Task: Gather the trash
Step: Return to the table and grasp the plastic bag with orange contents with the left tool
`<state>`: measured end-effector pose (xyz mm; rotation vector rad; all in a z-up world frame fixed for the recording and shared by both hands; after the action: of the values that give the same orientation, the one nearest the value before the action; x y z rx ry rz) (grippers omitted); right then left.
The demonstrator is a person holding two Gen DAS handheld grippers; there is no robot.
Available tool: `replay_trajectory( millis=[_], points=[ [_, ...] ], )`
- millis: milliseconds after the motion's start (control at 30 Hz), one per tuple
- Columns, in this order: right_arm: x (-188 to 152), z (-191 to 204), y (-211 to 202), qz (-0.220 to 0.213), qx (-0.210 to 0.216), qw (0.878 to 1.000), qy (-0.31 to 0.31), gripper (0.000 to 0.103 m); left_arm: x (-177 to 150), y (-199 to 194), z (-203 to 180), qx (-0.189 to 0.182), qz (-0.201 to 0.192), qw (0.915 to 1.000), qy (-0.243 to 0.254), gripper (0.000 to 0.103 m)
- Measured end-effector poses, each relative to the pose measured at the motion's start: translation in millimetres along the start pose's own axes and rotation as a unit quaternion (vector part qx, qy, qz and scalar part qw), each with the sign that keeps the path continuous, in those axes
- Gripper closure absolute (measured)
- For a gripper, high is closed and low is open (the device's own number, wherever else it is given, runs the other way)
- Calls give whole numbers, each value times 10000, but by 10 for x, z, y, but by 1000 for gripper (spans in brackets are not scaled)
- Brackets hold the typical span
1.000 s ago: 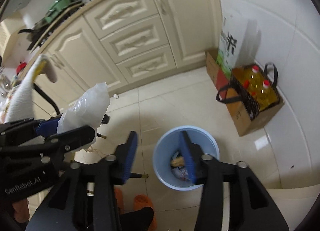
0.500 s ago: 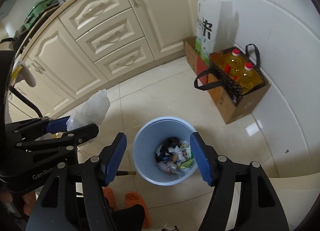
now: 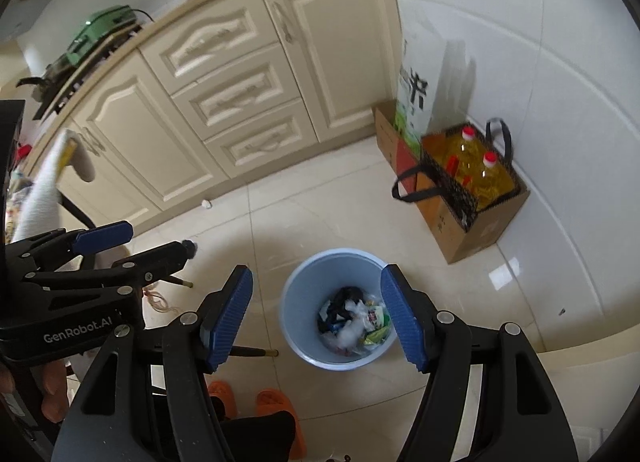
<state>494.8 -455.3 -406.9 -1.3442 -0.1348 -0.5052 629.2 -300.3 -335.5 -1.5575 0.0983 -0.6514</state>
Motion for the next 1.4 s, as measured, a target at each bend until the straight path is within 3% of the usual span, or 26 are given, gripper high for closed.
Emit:
replay_trajectory(
  millis=[233, 367, 567, 767, 867, 1100, 1233, 1333, 1400],
  points=[
    [116, 813, -693, -608, 218, 9960, -623, 26, -518, -1204, 682, 225, -1059, 9934, -381, 29],
    [176, 1494, -938, -803, 482, 9894, -1110, 23, -950, -1790, 1319, 693, -1566, 9824, -742, 24],
    [249, 2608, -1065, -894, 805, 9741, -1917, 18, -1627, -2178, 2278, 1293, -1776, 9648, -1448, 18],
    [234, 3578, -790, -613, 1006, 9574, -2638, 16, -2141, -2162, 3122, 1558, -1531, 9483, -2301, 18],
    [232, 3872, -624, -509, 1015, 9520, -2844, 16, -2235, -2078, 3491, 1603, -1373, 9409, -2650, 18],
    [331, 4405, -150, -219, 943, 9465, -3078, 16, -2189, -1596, 4045, 1328, -785, 9434, -2936, 23],
    [374, 4631, 101, -74, 900, 9432, -3197, 16, -2168, -1457, 4251, 886, -785, 9457, -3026, 23],
    [398, 4777, 292, 49, 910, 9409, -3263, 16, -2111, -1346, 4415, 787, -696, 9471, -3034, 25],
    [412, 4852, 378, 75, 895, 9396, -3302, 16, -2059, -1254, 4538, 649, -599, 9474, -3076, 33]
  ],
)
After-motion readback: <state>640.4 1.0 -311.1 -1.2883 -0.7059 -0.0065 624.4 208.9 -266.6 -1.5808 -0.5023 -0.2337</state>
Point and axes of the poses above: each gripper's, at about its wrist camera, not at the fingertips, and y roughly the way its jaws point, z to its left, x to its top, the point moved 6 cm from there along y, roughly the way its jaws point, and after that the axes turned 10 degrees about z, right-handed, at the moved point
